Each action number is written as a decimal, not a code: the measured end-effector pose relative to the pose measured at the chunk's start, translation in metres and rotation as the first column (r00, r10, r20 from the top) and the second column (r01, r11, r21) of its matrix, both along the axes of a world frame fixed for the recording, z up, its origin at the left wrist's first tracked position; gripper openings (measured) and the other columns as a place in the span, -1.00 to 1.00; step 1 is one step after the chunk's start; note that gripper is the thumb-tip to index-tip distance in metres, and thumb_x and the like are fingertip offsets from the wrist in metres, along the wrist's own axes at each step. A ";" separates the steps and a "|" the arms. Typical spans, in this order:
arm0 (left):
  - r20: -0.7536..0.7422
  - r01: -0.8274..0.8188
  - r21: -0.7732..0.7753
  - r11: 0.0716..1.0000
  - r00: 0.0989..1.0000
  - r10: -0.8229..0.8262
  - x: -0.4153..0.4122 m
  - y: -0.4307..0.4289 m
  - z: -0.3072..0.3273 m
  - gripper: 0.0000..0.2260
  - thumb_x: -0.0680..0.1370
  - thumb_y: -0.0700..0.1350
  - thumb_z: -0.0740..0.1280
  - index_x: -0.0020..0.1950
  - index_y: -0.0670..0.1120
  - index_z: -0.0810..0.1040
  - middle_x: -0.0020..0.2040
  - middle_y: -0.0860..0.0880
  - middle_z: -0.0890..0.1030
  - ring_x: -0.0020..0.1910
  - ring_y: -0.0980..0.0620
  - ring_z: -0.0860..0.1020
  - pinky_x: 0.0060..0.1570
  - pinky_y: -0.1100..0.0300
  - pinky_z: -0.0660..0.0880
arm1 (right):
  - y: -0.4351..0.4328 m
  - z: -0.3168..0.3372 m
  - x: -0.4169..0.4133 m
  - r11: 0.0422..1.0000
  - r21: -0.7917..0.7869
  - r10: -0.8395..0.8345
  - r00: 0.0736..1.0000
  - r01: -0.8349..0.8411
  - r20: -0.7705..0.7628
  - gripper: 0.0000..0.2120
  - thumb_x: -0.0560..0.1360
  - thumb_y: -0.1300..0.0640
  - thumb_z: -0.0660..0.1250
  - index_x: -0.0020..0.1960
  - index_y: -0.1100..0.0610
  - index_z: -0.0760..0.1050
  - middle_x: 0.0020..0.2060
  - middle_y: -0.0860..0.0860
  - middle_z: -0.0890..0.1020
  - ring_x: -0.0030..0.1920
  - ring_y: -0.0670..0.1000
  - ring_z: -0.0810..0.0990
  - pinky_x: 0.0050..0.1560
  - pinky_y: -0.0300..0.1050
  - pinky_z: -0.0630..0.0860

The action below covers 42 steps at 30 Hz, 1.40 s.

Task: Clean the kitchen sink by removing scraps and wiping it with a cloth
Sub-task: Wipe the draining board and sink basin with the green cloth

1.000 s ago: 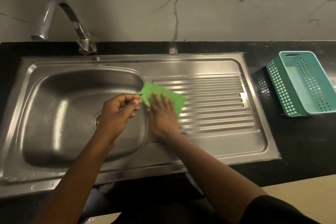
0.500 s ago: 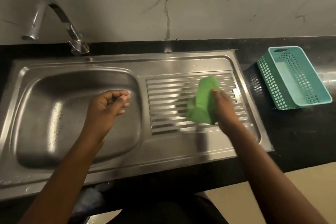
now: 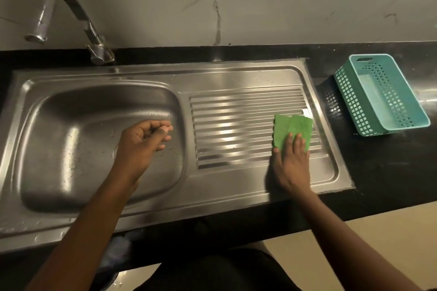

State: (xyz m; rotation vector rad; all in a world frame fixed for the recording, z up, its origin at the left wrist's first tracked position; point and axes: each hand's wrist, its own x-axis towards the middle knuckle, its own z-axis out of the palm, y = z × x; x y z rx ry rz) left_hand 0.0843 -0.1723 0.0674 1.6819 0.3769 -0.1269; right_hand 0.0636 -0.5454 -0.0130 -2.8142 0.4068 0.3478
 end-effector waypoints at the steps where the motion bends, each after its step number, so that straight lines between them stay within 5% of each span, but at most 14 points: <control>1: -0.001 -0.003 0.000 1.000 1.000 0.003 0.000 0.000 0.000 -0.86 0.66 -0.13 0.40 0.17 0.02 0.72 0.08 0.01 0.78 0.04 0.03 0.76 0.05 0.09 0.65 | 0.018 0.000 -0.004 1.000 0.017 0.005 1.000 -0.006 0.013 -0.35 0.74 -0.15 -0.10 0.70 0.13 -0.17 0.68 0.15 -0.13 0.68 0.15 -0.19 0.66 0.21 -0.10; 7: 0.005 -0.007 -0.002 1.000 1.000 0.007 -0.001 -0.006 0.002 -0.84 0.66 -0.16 0.39 0.19 -0.03 0.71 0.08 0.00 0.78 0.02 0.05 0.76 0.03 0.14 0.66 | 0.134 -0.003 -0.029 0.965 0.069 0.248 0.964 -0.255 0.091 -0.35 0.63 0.17 0.07 0.69 0.13 0.03 0.69 0.13 -0.01 0.69 0.13 -0.09 0.67 0.09 -0.10; 11: 0.011 -0.021 -0.002 1.000 1.000 0.021 0.000 -0.013 0.007 -0.85 0.67 -0.18 0.38 0.18 -0.05 0.70 0.08 -0.02 0.78 0.00 0.03 0.76 0.02 0.14 0.65 | 0.183 0.005 -0.031 0.880 0.107 0.430 0.872 -0.463 0.235 -0.44 0.57 0.15 0.14 0.58 0.12 0.35 0.58 0.10 0.37 0.62 0.12 0.26 0.58 0.05 0.17; 15: 0.013 -0.032 -0.008 0.999 0.999 0.032 0.001 -0.012 0.009 -0.86 0.66 -0.18 0.39 0.17 -0.04 0.71 0.08 -0.03 0.78 0.01 0.03 0.76 0.01 0.15 0.65 | 0.203 0.018 -0.029 0.660 0.127 0.699 0.667 -0.740 0.258 -0.70 0.57 0.12 0.24 0.28 0.09 0.50 0.08 0.08 0.71 0.08 0.20 0.68 0.07 0.05 0.50; 18: 0.028 -0.041 -0.004 0.999 0.999 0.041 0.002 -0.006 0.009 -0.87 0.66 -0.14 0.40 0.11 0.04 0.72 0.06 0.02 0.79 0.05 0.03 0.76 0.03 0.09 0.63 | 0.208 0.036 -0.026 0.717 0.500 0.471 0.866 -0.486 0.166 -0.82 0.65 0.09 0.21 0.21 0.09 0.47 -0.06 0.14 0.70 -0.09 0.23 0.67 -0.10 0.07 0.57; 21: 0.049 -0.075 -0.022 0.997 0.996 0.076 0.004 -0.003 0.010 -0.86 0.65 -0.15 0.41 0.07 0.04 0.74 0.04 0.01 0.79 0.05 0.01 0.75 0.07 0.04 0.62 | 0.178 0.054 -0.008 0.369 0.929 0.102 0.993 0.016 -0.057 -0.76 0.73 0.18 0.16 0.13 0.21 0.59 -0.12 0.08 0.70 -0.14 0.02 0.65 -0.13 -0.09 0.57; 23: 0.059 -0.080 -0.014 0.997 0.995 0.081 0.004 -0.002 0.009 -0.86 0.64 -0.16 0.41 0.08 0.04 0.74 0.06 -0.01 0.79 0.06 0.00 0.74 0.08 0.02 0.62 | 0.139 0.066 0.013 0.064 0.958 -0.071 0.959 0.280 -0.275 -0.75 0.72 0.22 0.16 0.16 0.16 0.63 -0.08 0.05 0.73 -0.18 -0.03 0.71 -0.25 -0.19 0.62; 25: 0.062 -0.087 -0.011 0.996 0.994 0.087 0.003 -0.001 0.008 -0.86 0.65 -0.15 0.40 0.12 0.02 0.74 0.07 0.00 0.78 0.08 0.00 0.74 0.08 0.03 0.63 | 0.091 0.073 0.043 -0.177 0.912 -0.191 0.896 0.370 -0.400 -0.73 0.69 0.20 0.17 0.25 0.19 0.60 0.07 0.15 0.74 -0.05 0.06 0.76 -0.14 -0.08 0.68; 27: 0.054 -0.112 -0.026 0.993 0.992 0.113 0.001 -0.002 0.006 -0.86 0.64 -0.17 0.40 0.13 -0.02 0.73 0.06 0.01 0.79 0.07 0.00 0.75 0.06 0.06 0.64 | 0.037 0.082 0.081 -0.280 0.911 -0.289 0.878 0.304 -0.382 -0.68 0.69 0.14 0.22 0.37 0.21 0.56 0.28 0.21 0.66 0.21 0.16 0.68 0.22 0.10 0.62; 29: 0.042 -0.125 -0.034 0.992 0.991 0.126 0.000 -0.007 0.006 -0.86 0.64 -0.20 0.40 0.13 -0.05 0.72 0.05 -0.02 0.79 0.06 -0.02 0.75 0.03 0.10 0.64 | -0.007 0.089 0.119 -0.172 0.966 -0.414 0.875 0.196 -0.251 -0.70 0.66 0.11 0.32 0.36 0.16 0.58 0.26 0.16 0.67 0.20 0.14 0.67 0.28 0.09 0.57; 32: 0.021 -0.110 -0.040 0.993 0.994 0.111 0.000 -0.015 0.003 -0.85 0.65 -0.25 0.38 0.14 -0.12 0.72 0.08 -0.09 0.78 0.08 -0.10 0.74 0.08 0.03 0.64 | -0.044 0.088 0.172 0.330 0.922 -0.637 0.769 0.205 0.057 -0.68 0.56 0.19 0.46 0.28 0.22 0.56 0.02 0.10 0.69 0.09 0.17 0.66 0.18 0.10 0.61; 35: 0.000 -0.108 -0.042 0.993 0.994 0.108 0.004 -0.020 0.000 -0.85 0.65 -0.26 0.38 0.15 -0.14 0.72 0.09 -0.13 0.77 0.10 -0.13 0.73 0.14 -0.05 0.64 | -0.054 0.073 0.211 0.749 0.594 -0.553 0.772 0.295 0.314 -0.78 0.57 0.21 0.33 0.20 0.11 0.45 -0.03 0.06 0.63 0.11 0.23 0.65 -0.05 -0.02 0.56; 38: -0.003 -0.112 -0.030 0.993 0.994 0.112 0.008 -0.020 -0.003 -0.84 0.64 -0.25 0.38 0.14 -0.11 0.73 0.06 -0.08 0.78 0.07 -0.07 0.74 0.11 -0.01 0.65 | -0.052 0.044 0.236 0.907 0.314 -0.352 0.913 0.279 0.205 -0.48 0.59 0.26 0.19 0.54 0.09 0.30 0.33 0.23 0.56 0.33 0.31 0.53 0.28 0.10 0.47; 42: -0.003 -0.136 -0.035 0.990 0.991 0.136 0.006 -0.011 -0.009 -0.83 0.65 -0.22 0.38 0.13 -0.03 0.74 0.03 0.01 0.79 0.02 0.05 0.76 0.07 0.04 0.64 | -0.016 0.010 0.247 0.995 0.007 -0.101 0.995 0.101 -0.006 -0.40 0.69 0.10 0.10 0.68 0.15 0.02 0.68 0.18 0.02 0.67 0.26 -0.06 0.63 0.32 -0.06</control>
